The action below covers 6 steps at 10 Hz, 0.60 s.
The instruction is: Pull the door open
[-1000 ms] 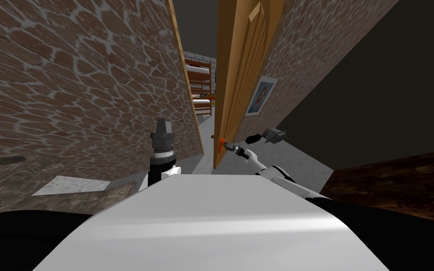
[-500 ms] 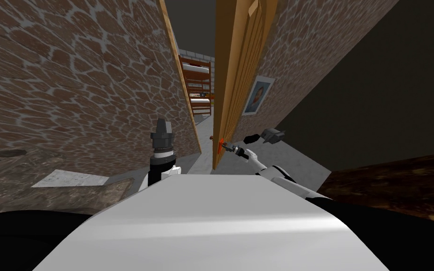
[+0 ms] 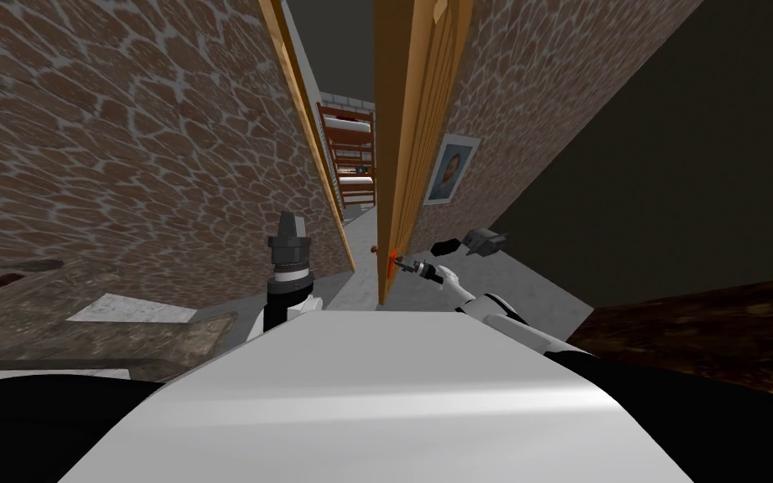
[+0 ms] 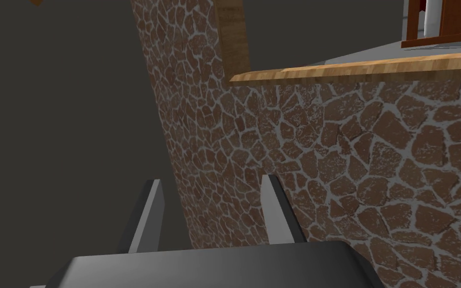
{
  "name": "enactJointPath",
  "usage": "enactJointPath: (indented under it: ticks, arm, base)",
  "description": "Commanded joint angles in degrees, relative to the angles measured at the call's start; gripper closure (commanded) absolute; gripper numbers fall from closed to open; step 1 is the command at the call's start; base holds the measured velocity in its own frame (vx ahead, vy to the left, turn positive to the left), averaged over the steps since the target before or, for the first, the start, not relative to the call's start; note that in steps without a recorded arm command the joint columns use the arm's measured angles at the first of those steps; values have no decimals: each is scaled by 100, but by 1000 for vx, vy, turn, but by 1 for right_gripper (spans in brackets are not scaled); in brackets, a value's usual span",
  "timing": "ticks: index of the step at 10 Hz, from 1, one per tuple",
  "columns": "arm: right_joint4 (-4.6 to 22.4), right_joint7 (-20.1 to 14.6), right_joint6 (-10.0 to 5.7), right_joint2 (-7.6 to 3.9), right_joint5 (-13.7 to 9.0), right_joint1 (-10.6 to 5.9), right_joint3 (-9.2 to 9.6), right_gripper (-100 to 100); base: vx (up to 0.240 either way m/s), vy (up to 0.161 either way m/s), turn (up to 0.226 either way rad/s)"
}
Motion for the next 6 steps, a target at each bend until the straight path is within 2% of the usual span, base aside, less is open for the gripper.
enactJointPath:
  ticks: [1, 4, 5, 6]
  arm:
    - [-66, -48, -166, -20, 65, 47, 70, 100]
    - [-52, -77, -329, -41, 120, 32, 118, 100]
    - [49, -41, -314, -6, 111, -10, 112, 100]
    - [88, -26, -495, -91, 118, 34, 106, 100]
  base:
    - [-2, -167, 64]
    - [5, -193, 60]
    - [2, -80, 22]
    - [13, -37, 52]
